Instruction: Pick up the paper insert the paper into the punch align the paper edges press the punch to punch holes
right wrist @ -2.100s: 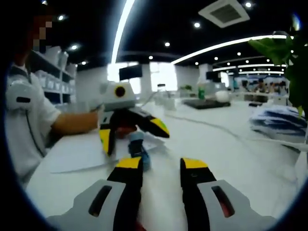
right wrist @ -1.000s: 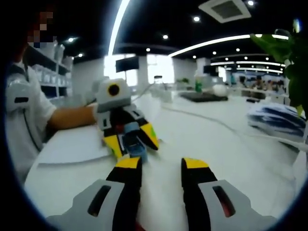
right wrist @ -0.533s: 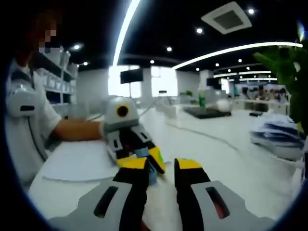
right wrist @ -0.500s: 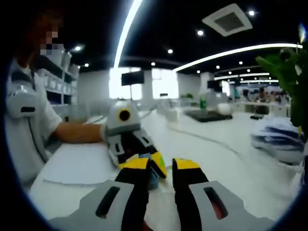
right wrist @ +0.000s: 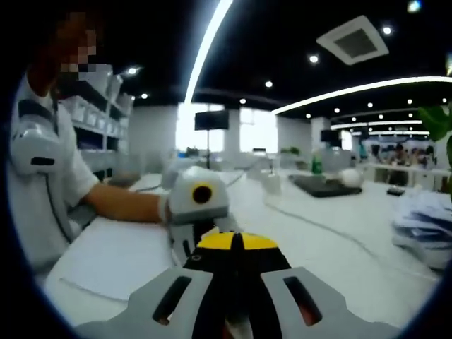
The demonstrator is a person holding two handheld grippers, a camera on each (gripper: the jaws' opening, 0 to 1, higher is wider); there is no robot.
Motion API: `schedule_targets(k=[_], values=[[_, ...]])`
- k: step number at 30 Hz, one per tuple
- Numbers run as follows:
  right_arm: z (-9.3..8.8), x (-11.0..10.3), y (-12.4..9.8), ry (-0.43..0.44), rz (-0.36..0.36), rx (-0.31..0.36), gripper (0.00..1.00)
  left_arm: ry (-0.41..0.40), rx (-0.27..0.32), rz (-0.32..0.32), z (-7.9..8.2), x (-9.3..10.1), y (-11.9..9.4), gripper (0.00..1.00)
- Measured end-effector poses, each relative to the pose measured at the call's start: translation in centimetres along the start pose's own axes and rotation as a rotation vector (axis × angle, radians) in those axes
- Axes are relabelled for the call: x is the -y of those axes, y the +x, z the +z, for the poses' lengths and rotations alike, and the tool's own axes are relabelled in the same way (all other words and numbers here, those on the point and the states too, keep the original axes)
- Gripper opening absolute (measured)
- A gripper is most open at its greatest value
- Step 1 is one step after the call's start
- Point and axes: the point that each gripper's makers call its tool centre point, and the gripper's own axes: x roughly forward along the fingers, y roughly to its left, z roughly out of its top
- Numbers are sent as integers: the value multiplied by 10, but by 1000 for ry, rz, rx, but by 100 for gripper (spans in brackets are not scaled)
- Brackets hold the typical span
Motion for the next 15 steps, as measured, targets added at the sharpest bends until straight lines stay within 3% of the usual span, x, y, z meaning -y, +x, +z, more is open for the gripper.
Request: schedule_targets(k=[2,9,11,12,15], values=[[-10,-3,2,15,18,-27,4,-1,0,0,0,0,0,25],[-3,-11,-2,-6,63,-4,3,5,-1,-3,0,0,1,25],[-14,-6,-7,22,66,-16,3,1,-3,-2,-1,0,1,25],[-8,-14,-8,42,114,37,3,11,-5,-6,0,1,1,25],[-19,-8,-9,33,97,-5,3,9,-4,-4,0,0,2,25]])
